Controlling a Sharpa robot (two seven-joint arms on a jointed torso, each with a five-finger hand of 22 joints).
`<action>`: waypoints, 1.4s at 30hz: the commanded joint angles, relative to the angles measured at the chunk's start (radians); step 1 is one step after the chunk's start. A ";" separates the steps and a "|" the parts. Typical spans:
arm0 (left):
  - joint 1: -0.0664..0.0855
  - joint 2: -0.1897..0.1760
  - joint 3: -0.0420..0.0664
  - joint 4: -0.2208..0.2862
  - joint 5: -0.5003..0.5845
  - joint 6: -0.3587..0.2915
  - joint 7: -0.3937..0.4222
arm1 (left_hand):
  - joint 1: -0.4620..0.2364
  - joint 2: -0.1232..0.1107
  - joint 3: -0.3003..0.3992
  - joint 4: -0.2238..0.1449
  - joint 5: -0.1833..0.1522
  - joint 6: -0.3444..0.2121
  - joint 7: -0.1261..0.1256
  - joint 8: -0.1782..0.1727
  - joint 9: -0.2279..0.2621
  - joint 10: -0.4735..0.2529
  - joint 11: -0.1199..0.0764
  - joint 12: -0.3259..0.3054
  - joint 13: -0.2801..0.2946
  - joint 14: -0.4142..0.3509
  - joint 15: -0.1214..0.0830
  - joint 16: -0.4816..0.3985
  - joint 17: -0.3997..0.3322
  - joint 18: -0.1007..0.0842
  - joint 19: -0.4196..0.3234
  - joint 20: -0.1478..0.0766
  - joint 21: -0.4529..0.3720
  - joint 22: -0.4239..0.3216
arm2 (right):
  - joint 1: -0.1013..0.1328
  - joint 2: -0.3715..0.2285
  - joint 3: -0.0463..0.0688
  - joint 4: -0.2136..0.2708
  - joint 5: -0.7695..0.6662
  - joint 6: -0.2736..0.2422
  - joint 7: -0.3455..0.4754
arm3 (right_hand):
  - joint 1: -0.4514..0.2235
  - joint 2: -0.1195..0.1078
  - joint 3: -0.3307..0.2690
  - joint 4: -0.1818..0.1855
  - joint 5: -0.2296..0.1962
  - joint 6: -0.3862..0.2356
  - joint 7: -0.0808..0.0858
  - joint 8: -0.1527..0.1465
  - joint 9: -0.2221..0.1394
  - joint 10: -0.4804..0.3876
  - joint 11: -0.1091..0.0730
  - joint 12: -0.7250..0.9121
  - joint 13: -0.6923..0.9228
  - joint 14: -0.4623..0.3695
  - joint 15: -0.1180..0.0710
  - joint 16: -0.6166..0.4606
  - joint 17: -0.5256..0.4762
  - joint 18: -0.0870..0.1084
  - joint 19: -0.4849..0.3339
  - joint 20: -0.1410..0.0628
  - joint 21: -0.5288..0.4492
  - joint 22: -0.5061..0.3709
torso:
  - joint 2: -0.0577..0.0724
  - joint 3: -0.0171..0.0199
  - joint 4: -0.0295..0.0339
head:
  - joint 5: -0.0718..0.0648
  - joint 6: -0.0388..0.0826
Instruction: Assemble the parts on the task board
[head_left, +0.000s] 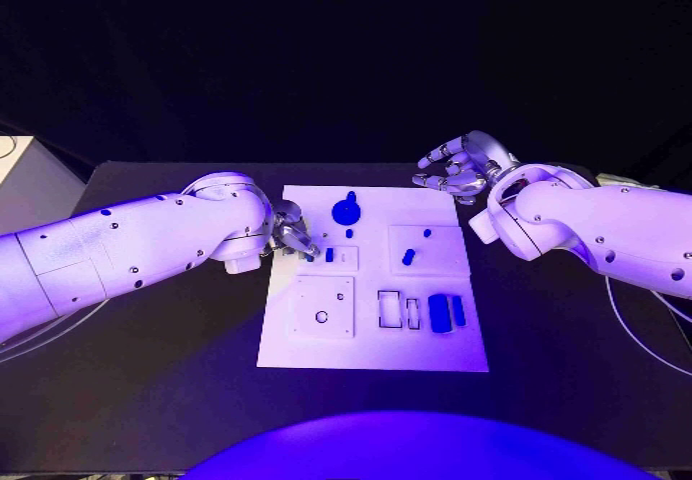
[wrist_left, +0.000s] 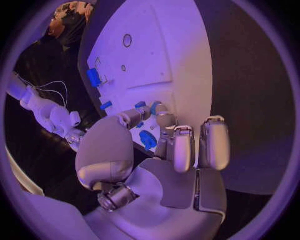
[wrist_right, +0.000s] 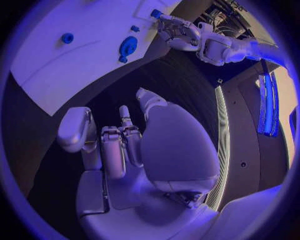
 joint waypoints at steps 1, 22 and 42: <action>-0.001 0.003 0.000 -0.001 0.010 0.012 -0.001 | -0.007 0.000 -0.011 0.000 -0.003 -0.001 0.007 -0.007 -0.001 -0.002 -0.003 0.000 -0.001 0.106 -0.006 0.004 0.264 -0.010 -0.002 -0.006 -0.003 0.000 | -0.001 -0.001 0.000 0.002 -0.009 0.010 0.013 | -0.008 0.002 0.002 0.004 0.006 -0.006 -0.002 -0.001 -0.001 0.029 0.008 -0.006 0.191 0.092 0.005 -0.004 0.215 0.015 -0.005 -0.001 -0.003 -0.001 | -0.001 0.0003 -0.0003 | 0.000 0.000; -0.001 -0.006 0.001 -0.005 0.000 -0.010 -0.002 | -0.013 -0.014 -0.192 0.080 -0.005 0.003 0.010 -0.009 -0.007 -0.009 0.000 0.005 -0.009 0.105 -0.004 0.003 0.261 -0.009 -0.003 -0.005 -0.007 -0.002 | -0.001 -0.002 0.000 0.002 -0.004 0.008 0.016 | -0.009 0.002 0.002 0.005 0.006 -0.006 -0.002 -0.001 -0.001 0.029 0.008 -0.005 0.192 0.092 0.005 -0.004 0.214 0.015 -0.005 -0.001 -0.005 -0.002 | 0.000 -0.0005 -0.0004 | -0.001 0.000; 0.000 -0.041 0.026 0.037 0.043 -0.118 0.044 | 0.008 -0.008 -0.327 0.163 -0.008 0.000 0.010 -0.012 -0.010 -0.016 0.000 0.005 -0.023 0.103 -0.004 -0.001 0.254 -0.006 -0.010 -0.006 -0.014 -0.013 | -0.002 -0.001 0.000 0.000 -0.011 0.005 0.017 | -0.012 0.002 0.001 0.006 0.005 -0.006 -0.002 -0.001 0.000 0.025 0.008 -0.009 0.188 0.089 0.005 -0.009 0.203 0.017 -0.010 -0.001 -0.018 -0.011 | -0.001 0.0000 -0.0004 | -0.003 0.001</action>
